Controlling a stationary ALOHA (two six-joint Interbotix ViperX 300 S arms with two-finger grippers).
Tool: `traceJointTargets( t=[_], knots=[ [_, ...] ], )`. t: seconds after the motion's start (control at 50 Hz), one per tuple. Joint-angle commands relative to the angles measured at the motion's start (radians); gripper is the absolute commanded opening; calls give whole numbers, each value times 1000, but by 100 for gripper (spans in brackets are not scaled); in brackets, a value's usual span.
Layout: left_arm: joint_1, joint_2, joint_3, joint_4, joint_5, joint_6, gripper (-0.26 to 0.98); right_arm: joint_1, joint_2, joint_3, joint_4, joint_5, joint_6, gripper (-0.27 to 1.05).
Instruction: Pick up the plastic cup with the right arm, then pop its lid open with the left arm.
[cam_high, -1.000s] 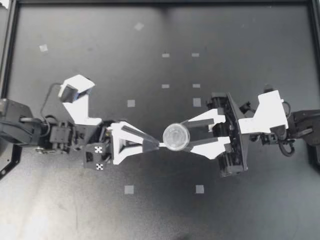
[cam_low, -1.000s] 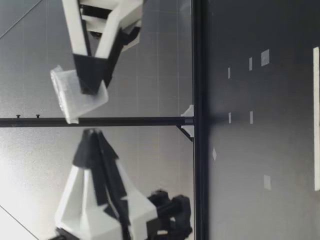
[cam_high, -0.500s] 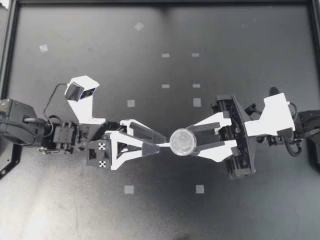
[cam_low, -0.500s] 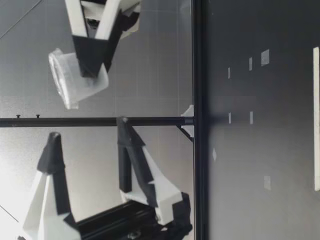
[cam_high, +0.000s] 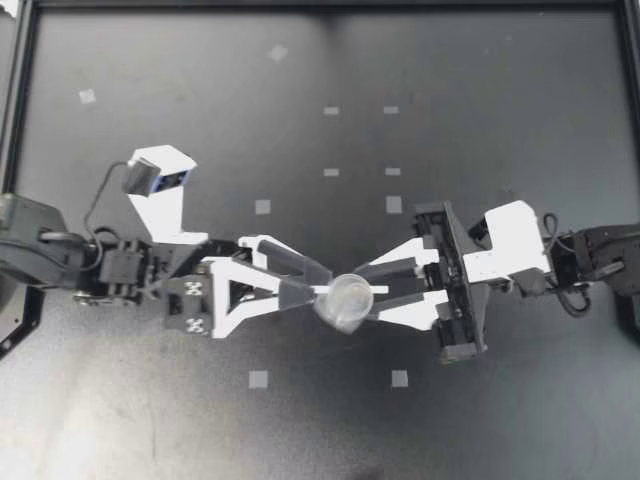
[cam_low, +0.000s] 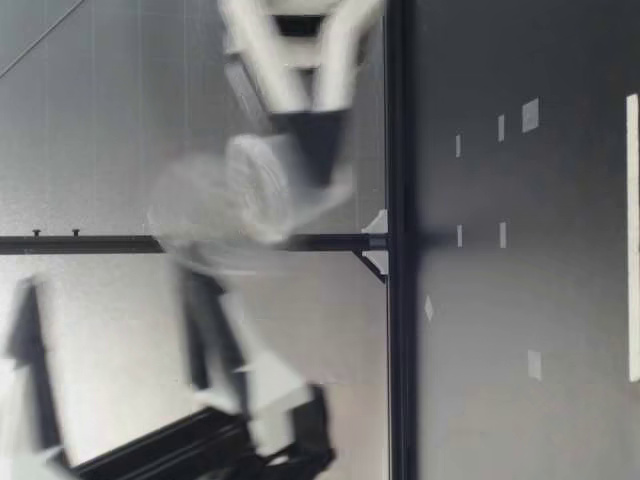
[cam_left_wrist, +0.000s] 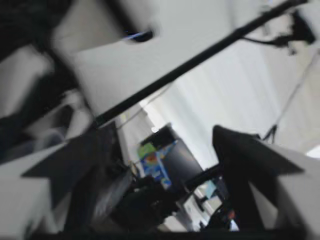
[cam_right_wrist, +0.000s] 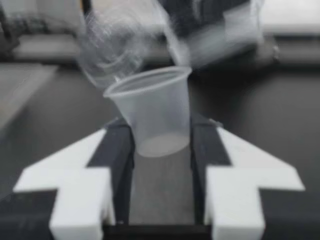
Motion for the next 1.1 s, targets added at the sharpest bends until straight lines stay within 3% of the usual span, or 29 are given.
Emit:
traceJointTargets(
  t=[0.0,0.2,0.4,0.58,1.08],
  knots=[
    [-2,-38,2,3,-6,6,72,-5,-17,-9,3,-5,0,33],
    [0,-34,26,3,77,94,72,-3,-29,-25,3,-20,21,33],
    [0,-87,18,2,296,592,72,-3,-64,-38,2,-69,146,33],
    [0,-166,29,-9,394,882,72,-3,-103,-34,-2,-89,227,33],
    [0,-207,129,-12,371,942,72,-3,-74,-34,-5,-74,230,33]
  ],
)
